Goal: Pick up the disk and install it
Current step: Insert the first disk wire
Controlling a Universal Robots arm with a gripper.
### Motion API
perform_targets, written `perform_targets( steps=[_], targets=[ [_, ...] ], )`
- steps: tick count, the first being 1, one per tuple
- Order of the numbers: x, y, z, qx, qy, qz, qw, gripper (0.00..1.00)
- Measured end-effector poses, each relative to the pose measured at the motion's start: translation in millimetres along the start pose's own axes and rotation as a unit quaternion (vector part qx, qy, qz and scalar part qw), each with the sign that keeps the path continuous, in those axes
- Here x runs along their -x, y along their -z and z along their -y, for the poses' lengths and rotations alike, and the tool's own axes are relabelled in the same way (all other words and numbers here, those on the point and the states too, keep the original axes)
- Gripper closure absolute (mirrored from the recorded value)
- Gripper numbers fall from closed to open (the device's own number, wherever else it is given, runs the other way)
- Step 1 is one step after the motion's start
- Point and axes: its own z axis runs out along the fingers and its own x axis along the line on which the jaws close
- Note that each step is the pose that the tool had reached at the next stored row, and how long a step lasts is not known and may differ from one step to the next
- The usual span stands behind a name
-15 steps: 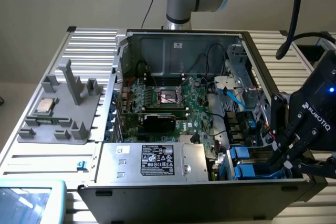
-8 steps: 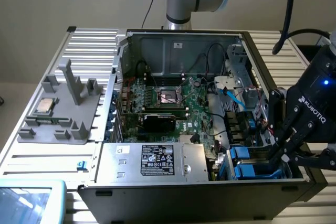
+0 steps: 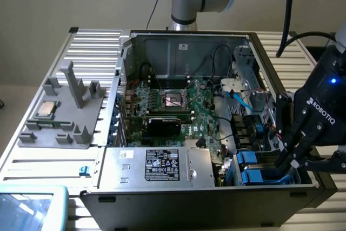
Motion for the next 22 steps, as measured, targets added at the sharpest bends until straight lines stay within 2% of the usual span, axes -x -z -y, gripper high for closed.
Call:
perform_targets(
  steps=[2,3,4,6,10,12,14,17,18,22],
  targets=[
    [-1.0,0.2,-0.3,-0.0039,-0.002,0.0112,0.9999,0.84],
    [-1.6,0.3,-0.5,-0.0055,-0.003,0.0157,0.9999,0.84],
    [-2.0,0.3,-0.6,-0.0065,-0.004,0.0188,0.9998,0.84],
    [-3.4,0.5,-1.1,-0.0077,-0.004,0.0221,0.9997,0.84],
    [-5.3,0.7,-1.7,-0.0081,-0.007,0.0220,0.9997,0.84],
    [-5.7,0.8,-1.8,-0.0089,-0.008,0.0236,0.9996,0.84],
    [-6.0,0.9,-1.9,-0.0110,-0.010,0.0296,0.9995,0.84],
    [-7.1,1.0,-2.3,-0.0154,-0.013,0.0424,0.9989,0.84],
    [-7.7,1.0,-2.5,-0.0162,-0.013,0.0448,0.9988,0.84],
    [-7.7,1.1,-2.5,-0.0164,-0.013,0.0454,0.9987,0.84]
  ],
)
